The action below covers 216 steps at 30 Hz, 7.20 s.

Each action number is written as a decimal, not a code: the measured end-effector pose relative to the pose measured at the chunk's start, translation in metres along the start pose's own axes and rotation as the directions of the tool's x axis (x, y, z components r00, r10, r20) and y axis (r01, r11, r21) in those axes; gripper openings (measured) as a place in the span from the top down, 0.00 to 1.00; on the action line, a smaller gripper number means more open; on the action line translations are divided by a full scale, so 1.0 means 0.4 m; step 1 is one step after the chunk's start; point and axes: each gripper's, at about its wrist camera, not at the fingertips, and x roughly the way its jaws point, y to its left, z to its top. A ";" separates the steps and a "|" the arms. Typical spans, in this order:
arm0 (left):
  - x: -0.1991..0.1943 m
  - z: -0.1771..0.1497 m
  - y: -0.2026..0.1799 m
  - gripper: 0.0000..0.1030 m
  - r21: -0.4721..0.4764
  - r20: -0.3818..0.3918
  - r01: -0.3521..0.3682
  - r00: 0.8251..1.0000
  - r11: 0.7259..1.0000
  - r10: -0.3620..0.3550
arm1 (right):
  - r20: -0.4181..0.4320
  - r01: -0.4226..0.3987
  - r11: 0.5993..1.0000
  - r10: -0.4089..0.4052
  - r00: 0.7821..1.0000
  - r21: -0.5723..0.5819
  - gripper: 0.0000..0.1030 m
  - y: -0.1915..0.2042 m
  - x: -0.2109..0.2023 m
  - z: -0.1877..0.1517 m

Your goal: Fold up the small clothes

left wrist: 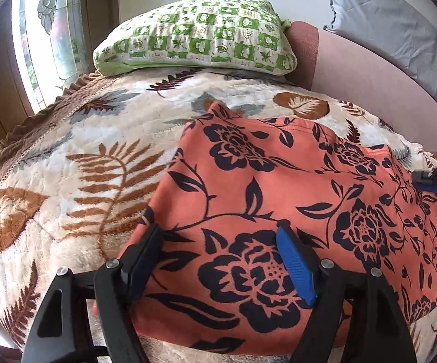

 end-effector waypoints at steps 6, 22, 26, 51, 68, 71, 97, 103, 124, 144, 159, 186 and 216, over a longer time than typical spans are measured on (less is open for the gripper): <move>0.025 -0.008 -0.005 0.24 0.087 -0.027 -0.033 0.999 0.996 0.035 | -0.011 0.102 0.995 -0.102 0.995 0.005 0.76 0.047 0.062 0.001; 0.025 -0.014 -0.015 0.20 0.114 -0.008 -0.053 0.998 0.992 0.055 | 0.066 0.084 0.990 -0.077 0.995 -0.113 0.70 0.133 -0.078 -0.227; 0.031 -0.015 -0.018 0.17 0.111 -0.005 -0.063 0.998 0.992 0.064 | 0.006 0.108 0.981 -0.108 0.994 -0.160 0.43 0.116 -0.038 -0.307; -0.173 -0.101 0.070 0.00 -0.126 -0.021 0.001 1.000 0.992 -0.003 | 0.189 -0.207 0.955 0.247 0.950 -0.211 0.32 0.150 -0.175 -0.416; -0.039 -0.082 0.060 0.20 -0.359 -0.121 0.106 0.980 0.927 -0.159 | 0.184 -0.242 0.957 0.269 0.945 -0.158 0.58 0.133 -0.137 -0.391; -0.022 -0.056 0.065 0.21 -0.408 -0.087 0.146 0.976 0.901 -0.198 | 0.181 -0.241 0.957 0.270 0.946 -0.163 0.58 0.134 -0.133 -0.385; -0.096 -0.011 -0.097 0.76 0.059 0.185 0.065 0.980 0.996 -0.075 | -0.199 -0.285 0.953 0.261 0.945 -0.103 0.29 0.275 -0.092 -0.081; -0.125 -0.036 -0.156 0.78 0.188 0.230 0.029 0.970 0.982 -0.073 | -0.383 -0.293 0.911 0.170 0.908 -0.290 0.28 0.577 0.007 0.020; -0.164 -0.080 -0.233 0.83 0.327 0.253 0.110 0.947 0.939 -0.200 | -0.283 -0.066 0.912 -0.056 0.957 -0.404 0.83 0.569 0.146 0.017; -0.190 -0.140 -0.661 0.84 0.473 0.069 0.429 0.853 0.770 -0.518 | 0.094 -0.061 0.993 0.052 0.994 0.096 0.88 -0.228 -0.248 0.054; -0.273 -0.105 -0.572 0.84 0.463 0.108 0.513 0.776 0.723 -0.621 | -0.036 -0.453 0.816 0.497 0.867 0.359 0.32 -0.295 -0.074 -0.008; -0.142 -0.146 -0.707 0.84 0.445 -0.046 0.599 0.758 0.666 -0.651 | 0.224 -0.418 0.900 0.385 0.896 0.126 0.82 -0.285 -0.223 0.026; -0.205 -0.151 -0.657 0.32 0.511 -0.007 0.522 0.797 0.683 -0.604 | 0.230 -0.278 0.954 0.247 0.941 0.111 0.79 -0.234 -0.378 -0.116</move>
